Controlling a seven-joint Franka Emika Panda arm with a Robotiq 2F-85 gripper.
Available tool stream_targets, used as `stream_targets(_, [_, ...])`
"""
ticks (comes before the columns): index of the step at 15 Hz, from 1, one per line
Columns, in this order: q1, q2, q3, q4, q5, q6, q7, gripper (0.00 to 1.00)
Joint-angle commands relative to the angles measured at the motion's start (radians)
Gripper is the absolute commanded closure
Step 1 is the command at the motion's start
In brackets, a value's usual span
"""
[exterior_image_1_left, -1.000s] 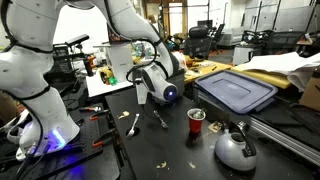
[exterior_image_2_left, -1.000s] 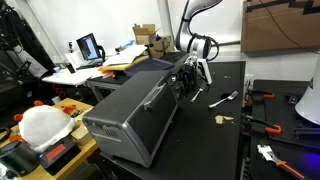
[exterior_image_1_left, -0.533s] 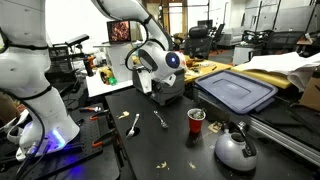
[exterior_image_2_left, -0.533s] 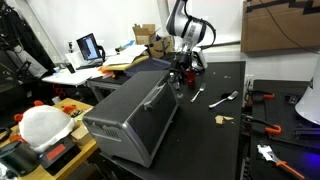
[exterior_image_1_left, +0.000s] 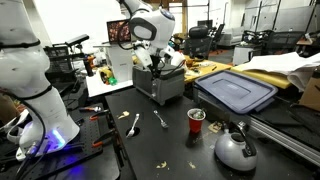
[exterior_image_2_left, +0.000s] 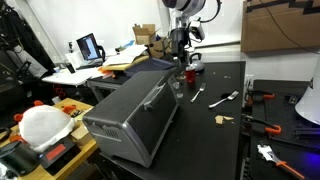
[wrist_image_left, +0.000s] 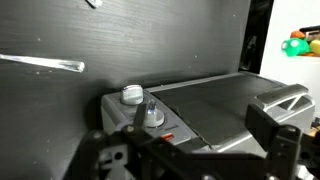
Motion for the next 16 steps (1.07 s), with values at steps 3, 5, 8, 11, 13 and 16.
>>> stream_targets(3, [0.022,-0.122,0.055,-0.004,-0.342,0.026,0.323,0.0])
stream_targets(5, [0.032,-0.135,0.075,0.015,-0.448,0.016,0.425,0.0])
stream_targets(8, [0.05,-0.149,0.104,0.045,-0.547,0.003,0.537,0.0])
stream_targets(11, [0.065,-0.164,0.125,0.077,-0.609,-0.011,0.612,0.0])
stream_targets(13, [0.073,-0.173,0.138,0.096,-0.642,-0.02,0.651,0.0])
stream_targets(16, [0.086,-0.184,0.158,0.125,-0.678,-0.042,0.716,0.0])
